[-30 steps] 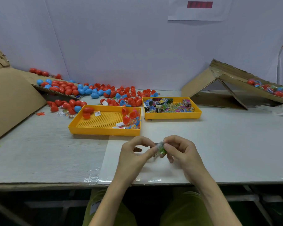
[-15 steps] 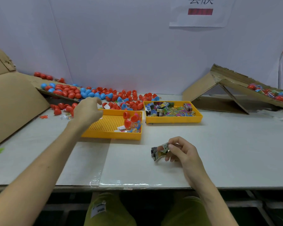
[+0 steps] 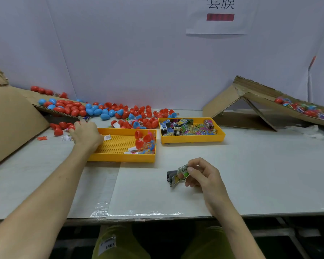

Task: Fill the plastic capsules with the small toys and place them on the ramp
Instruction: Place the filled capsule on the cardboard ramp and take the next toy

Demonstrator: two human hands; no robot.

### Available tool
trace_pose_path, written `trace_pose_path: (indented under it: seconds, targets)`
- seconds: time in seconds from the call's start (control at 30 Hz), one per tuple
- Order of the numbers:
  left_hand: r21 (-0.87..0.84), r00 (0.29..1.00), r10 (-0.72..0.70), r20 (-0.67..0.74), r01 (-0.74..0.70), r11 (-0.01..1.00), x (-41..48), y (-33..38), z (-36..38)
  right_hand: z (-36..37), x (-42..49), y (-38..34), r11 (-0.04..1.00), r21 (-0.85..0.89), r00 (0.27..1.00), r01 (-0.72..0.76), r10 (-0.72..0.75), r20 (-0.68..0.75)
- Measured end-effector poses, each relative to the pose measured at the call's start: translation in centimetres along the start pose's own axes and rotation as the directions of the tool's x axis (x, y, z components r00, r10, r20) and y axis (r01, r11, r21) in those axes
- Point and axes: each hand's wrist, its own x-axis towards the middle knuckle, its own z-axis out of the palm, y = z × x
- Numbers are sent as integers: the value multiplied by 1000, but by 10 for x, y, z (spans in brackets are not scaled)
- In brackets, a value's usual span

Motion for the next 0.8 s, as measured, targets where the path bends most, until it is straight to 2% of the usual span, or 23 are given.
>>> trace_pose_path:
  seconds: [0.03, 0.1, 0.13, 0.2, 0.27, 0.33, 0.43, 0.6, 0.8]
  targets:
    - [-68, 1000, 10, -23, -11, 998, -2, 1, -3, 0, 0, 0, 1000, 3, 1000, -2, 2, 2]
    - [-364, 998, 36, -53, -53, 930, -12, 7, -13, 0, 0, 0, 1000, 10, 1000, -4, 4, -3]
    - [-537, 997, 64, -42, -76, 840, -20, 11, -19, 0, 0, 0, 1000, 14, 1000, -2, 2, -9]
    - [-752, 985, 171, -6, -117, 648, -45, 23, -34, 0, 0, 0, 1000, 23, 1000, 2, -2, -21]
    - [-883, 965, 264, 13, -113, 456, -81, 33, -45, 1, -1, -1, 1000, 25, 1000, 11, -11, -26]
    - [-963, 936, 347, 55, -43, 267, -124, 42, -49, 2, -2, -3, 999, 29, 999, 22, -21, -25]
    - [-994, 886, 452, 99, 68, 83, -178, 56, -44, 2, -4, -7, 998, 58, 1000, 30, -29, -7]
    - [-992, 882, 458, 106, 123, -6, -219, 74, -22, -3, -5, -6, 990, 135, 998, 49, -55, 36]
    - [-986, 897, 425, 123, 161, -54, -224, 72, -18, -4, -5, -5, 982, 175, 998, 65, -66, 1]
